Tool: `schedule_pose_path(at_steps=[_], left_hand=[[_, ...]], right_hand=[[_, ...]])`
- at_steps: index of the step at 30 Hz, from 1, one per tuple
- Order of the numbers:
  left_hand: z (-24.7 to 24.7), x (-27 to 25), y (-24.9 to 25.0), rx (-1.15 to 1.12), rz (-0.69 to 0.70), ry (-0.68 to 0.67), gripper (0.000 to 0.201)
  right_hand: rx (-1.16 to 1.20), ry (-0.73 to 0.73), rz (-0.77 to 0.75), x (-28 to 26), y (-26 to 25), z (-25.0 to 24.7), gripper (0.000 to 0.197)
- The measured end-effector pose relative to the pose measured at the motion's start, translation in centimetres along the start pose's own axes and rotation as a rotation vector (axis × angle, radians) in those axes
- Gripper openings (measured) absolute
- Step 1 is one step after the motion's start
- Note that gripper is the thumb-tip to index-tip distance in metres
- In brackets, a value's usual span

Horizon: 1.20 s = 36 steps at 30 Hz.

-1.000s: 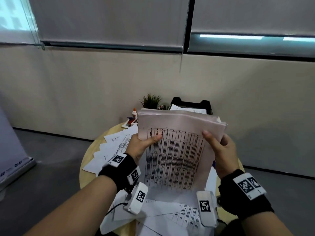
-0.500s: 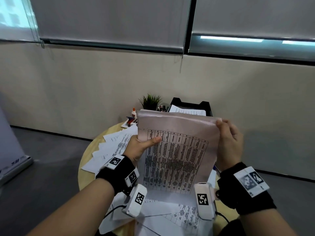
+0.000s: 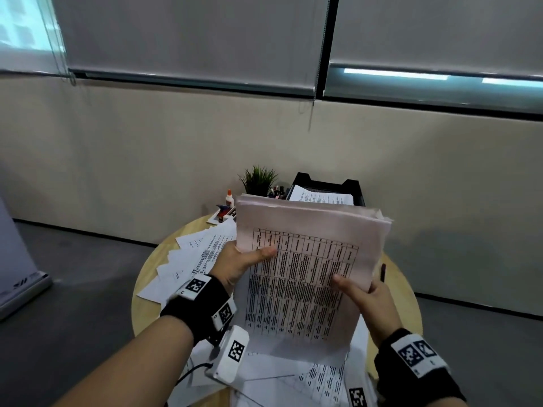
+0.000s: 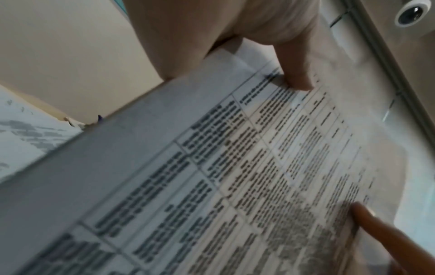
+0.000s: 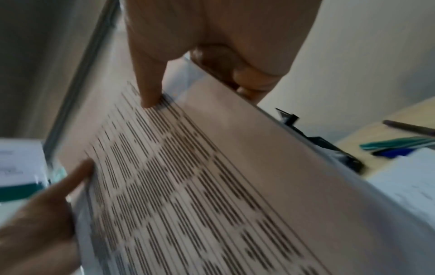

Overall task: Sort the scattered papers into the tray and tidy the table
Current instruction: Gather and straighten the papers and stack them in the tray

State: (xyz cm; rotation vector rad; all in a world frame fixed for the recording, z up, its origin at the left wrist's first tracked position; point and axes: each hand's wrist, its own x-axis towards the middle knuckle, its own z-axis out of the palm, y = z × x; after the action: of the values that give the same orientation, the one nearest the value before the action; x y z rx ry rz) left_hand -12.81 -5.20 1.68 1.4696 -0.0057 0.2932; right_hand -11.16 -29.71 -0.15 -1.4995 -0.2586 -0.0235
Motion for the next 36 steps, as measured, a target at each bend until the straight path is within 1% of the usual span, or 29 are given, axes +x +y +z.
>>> schedule_pose_path(at_steps=[2, 3, 4, 7, 9, 10, 12, 14, 15, 16, 17, 19, 20, 21, 22, 23, 24, 26, 27, 30, 31, 32, 33, 34, 36], left_hand=[[0.2, -0.2, -0.1, 0.018, -0.01, -0.001, 0.065], [0.5, -0.3, 0.1, 0.01, -0.001, 0.021, 0.064], [0.9, -0.3, 0.5, -0.006, 0.017, 0.058, 0.057], [2.1, 0.0, 2.3, -0.072, 0.079, 0.161, 0.028], [2.5, 0.4, 3.3, -0.08, 0.136, 0.187, 0.02], [2.5, 0.6, 3.6, -0.075, 0.153, 0.189, 0.02], [2.1, 0.7, 3.6, -0.087, 0.154, 0.187, 0.03], [1.7, 0.5, 3.1, -0.117, 0.133, 0.178, 0.042], [1.5, 0.4, 2.8, -0.119, 0.117, 0.171, 0.043], [1.4, 0.3, 2.4, -0.109, 0.102, 0.16, 0.039], [1.3, 0.2, 2.2, -0.092, 0.095, 0.147, 0.031], [1.3, 0.1, 2.1, -0.065, 0.089, 0.135, 0.015], [1.3, 0.1, 2.1, -0.059, 0.096, 0.126, 0.014], [1.3, 0.2, 2.0, -0.059, 0.106, 0.112, 0.016], [1.3, 0.2, 2.0, -0.065, 0.11, 0.106, 0.019], [1.3, 0.2, 2.0, -0.068, 0.109, 0.095, 0.023], [1.3, 0.1, 2.0, -0.073, 0.103, 0.076, 0.026], [1.0, 0.2, 1.4, -0.06, 0.049, 0.036, 0.041], [0.8, 0.2, 1.0, -0.036, -0.001, 0.012, 0.049], [0.5, -0.3, -0.6, 0.035, -0.124, -0.052, 0.058], [0.6, -0.5, -1.2, 0.05, -0.146, -0.056, 0.059], [0.7, -0.8, -1.7, 0.049, -0.153, -0.044, 0.054], [1.0, -1.1, -1.7, 0.041, -0.143, -0.017, 0.044], [1.2, -1.3, -1.7, 0.031, -0.127, 0.01, 0.038], [1.5, -1.1, -1.7, 0.018, -0.082, 0.024, 0.038]], right_hand=[[-0.001, -0.024, 0.01, -0.1, -0.1, 0.5, 0.036], [0.014, -0.024, -0.003, -0.1, -0.5, 0.8, 0.032], [0.031, -0.015, -0.03, 0.2, -0.9, 1.1, 0.029], [0.062, 0.06, -0.099, 1.1, -2.4, 1.9, 0.022], [0.094, 0.11, -0.125, 1.7, -3.3, 2.1, 0.021], [0.111, 0.125, -0.136, 1.9, -3.5, 2.1, 0.029], [0.123, 0.165, -0.137, 2.1, -3.8, 2.0, 0.053], [0.132, 0.181, -0.154, 2.1, -3.9, 2.0, 0.062], [0.14, 0.175, -0.167, 2.0, -4.0, 2.1, 0.062], [0.146, 0.172, -0.181, 1.9, -4.2, 2.2, 0.06], [0.144, 0.174, -0.203, 1.8, -4.5, 2.3, 0.055], [0.151, 0.171, -0.25, 1.7, -5.0, 2.5, 0.034], [0.157, 0.16, -0.274, 1.6, -5.4, 2.6, 0.027], [0.156, 0.148, -0.299, 1.6, -5.8, 2.7, 0.028], [0.147, 0.136, -0.313, 1.6, -6.1, 2.7, 0.034], [0.139, 0.141, -0.31, 1.6, -6.4, 2.7, 0.04], [0.133, 0.154, -0.303, 1.7, -6.4, 2.7, 0.039], [0.119, 0.167, -0.289, 2.1, -6.0, 2.3, 0.026], [0.113, 0.167, -0.267, 2.3, -5.6, 1.9, 0.024], [0.116, 0.1, -0.158, 2.0, -4.4, 0.7, 0.032], [0.104, 0.067, -0.11, 1.8, -3.7, 0.5, 0.033], [0.075, 0.039, -0.071, 1.6, -2.9, 0.3, 0.031], [0.043, 0.024, -0.037, 1.2, -2.2, 0.4, 0.029], [0.024, 0.021, -0.017, 1.0, -1.5, 0.5, 0.029], [0.029, 0.061, -0.001, 0.7, -1.2, 0.8, 0.03]])
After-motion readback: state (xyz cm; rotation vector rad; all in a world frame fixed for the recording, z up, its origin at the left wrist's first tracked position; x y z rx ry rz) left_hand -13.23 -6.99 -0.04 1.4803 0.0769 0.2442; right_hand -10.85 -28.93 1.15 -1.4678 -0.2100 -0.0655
